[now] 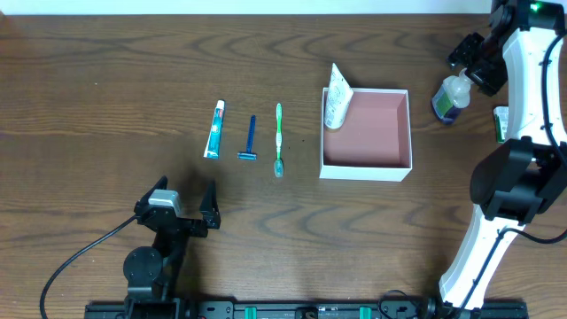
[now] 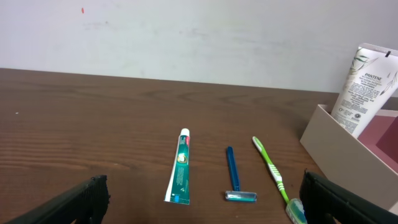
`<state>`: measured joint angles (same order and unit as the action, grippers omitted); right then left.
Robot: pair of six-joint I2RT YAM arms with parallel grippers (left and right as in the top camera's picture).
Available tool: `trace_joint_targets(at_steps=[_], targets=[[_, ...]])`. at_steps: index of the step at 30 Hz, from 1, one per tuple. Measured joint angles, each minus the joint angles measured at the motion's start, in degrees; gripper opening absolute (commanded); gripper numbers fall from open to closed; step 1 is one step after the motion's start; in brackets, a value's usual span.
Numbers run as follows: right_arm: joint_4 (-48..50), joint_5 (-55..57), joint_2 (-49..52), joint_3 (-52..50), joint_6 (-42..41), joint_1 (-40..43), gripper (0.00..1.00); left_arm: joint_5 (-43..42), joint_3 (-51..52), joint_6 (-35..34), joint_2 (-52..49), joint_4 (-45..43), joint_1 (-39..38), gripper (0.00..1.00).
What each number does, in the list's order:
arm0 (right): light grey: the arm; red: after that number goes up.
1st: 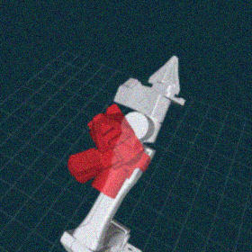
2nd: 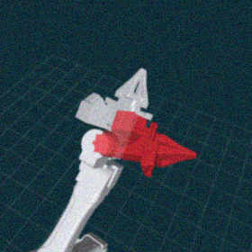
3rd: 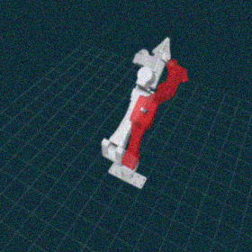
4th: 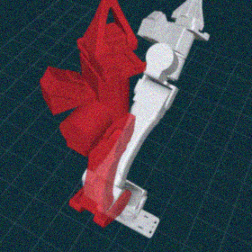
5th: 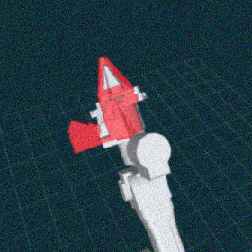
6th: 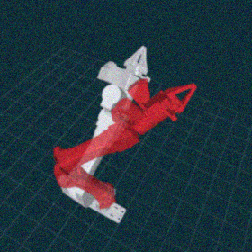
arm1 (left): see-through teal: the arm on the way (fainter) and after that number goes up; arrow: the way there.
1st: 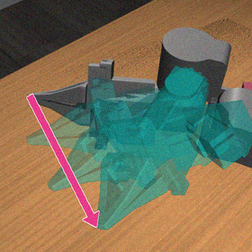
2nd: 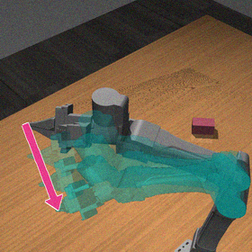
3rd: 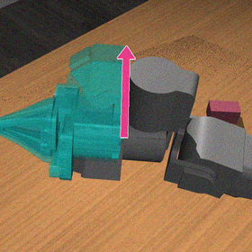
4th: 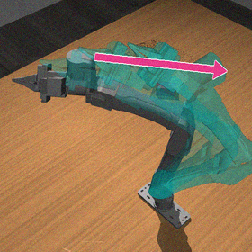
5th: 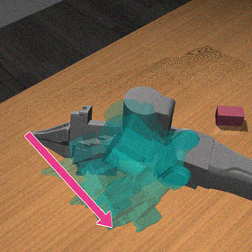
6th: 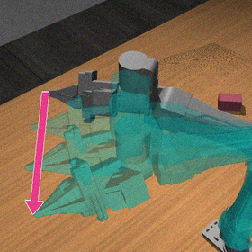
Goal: Pack container
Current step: 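Move the right gripper to the soap pump bottle and grasp it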
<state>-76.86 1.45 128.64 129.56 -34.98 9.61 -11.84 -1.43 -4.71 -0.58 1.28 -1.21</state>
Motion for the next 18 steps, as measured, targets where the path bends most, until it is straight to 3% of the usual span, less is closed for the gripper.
trace_joint_targets(at_steps=[18], targets=[[2.2, 0.1, 0.0, 0.0, 0.0, 0.0, 0.65, 0.0, 0.0, 0.0, 0.0, 0.0, 0.0, 0.98]])
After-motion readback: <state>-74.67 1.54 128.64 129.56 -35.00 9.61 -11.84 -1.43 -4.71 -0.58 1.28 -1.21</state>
